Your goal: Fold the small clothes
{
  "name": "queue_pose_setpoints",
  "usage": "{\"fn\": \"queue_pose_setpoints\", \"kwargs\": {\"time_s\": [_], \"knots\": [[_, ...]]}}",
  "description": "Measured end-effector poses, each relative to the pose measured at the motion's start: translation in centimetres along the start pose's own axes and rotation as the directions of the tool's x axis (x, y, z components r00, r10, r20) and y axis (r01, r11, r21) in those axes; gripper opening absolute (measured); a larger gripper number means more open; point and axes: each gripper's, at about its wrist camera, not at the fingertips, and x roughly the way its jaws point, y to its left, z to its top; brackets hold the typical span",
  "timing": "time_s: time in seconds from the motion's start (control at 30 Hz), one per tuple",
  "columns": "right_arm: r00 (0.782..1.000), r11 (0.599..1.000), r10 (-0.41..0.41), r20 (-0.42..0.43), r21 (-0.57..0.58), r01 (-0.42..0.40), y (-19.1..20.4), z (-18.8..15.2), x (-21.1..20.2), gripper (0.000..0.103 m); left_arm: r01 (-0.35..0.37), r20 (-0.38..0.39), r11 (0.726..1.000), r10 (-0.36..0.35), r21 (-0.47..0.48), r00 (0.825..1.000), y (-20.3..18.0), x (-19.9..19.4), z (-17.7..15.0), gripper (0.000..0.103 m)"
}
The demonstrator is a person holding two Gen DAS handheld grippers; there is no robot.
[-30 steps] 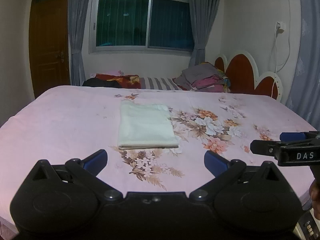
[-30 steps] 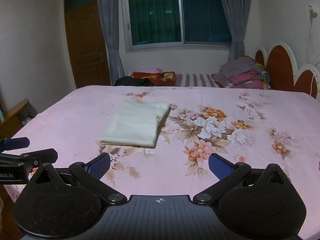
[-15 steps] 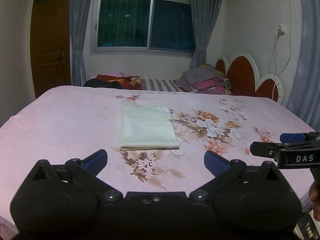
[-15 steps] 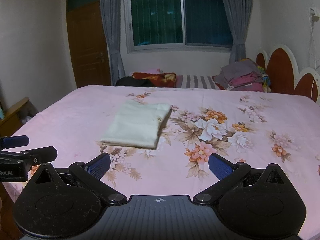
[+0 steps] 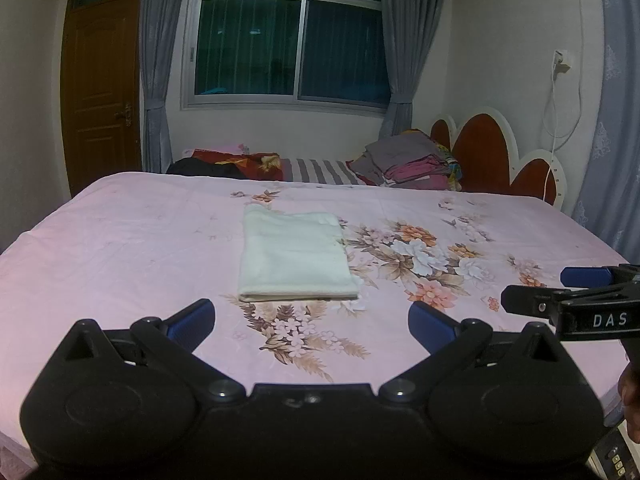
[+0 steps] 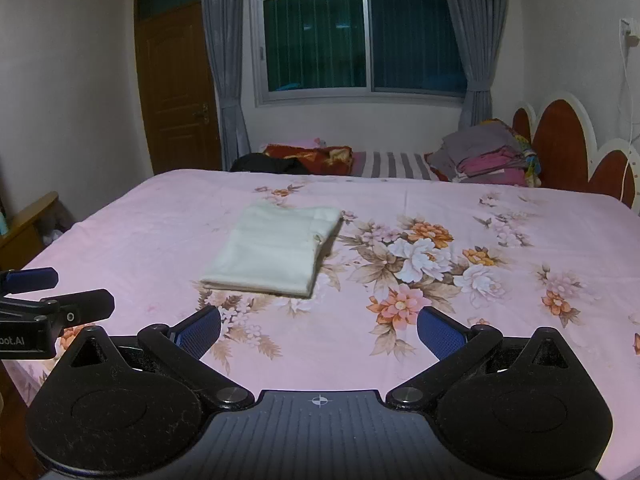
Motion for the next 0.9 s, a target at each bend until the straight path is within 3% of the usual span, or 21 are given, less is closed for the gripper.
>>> {"fn": "queue_pose_setpoints", "kwargs": {"time_s": [0.9], "knots": [[1.0, 1.0, 0.004, -0.001, -0.011, -0.004, -0.37, 0.1, -0.17, 0.103, -0.003, 0.011, 1.0, 0.003, 0.004, 1.0, -0.33, -0.29, 0.3, 0.103]]}}
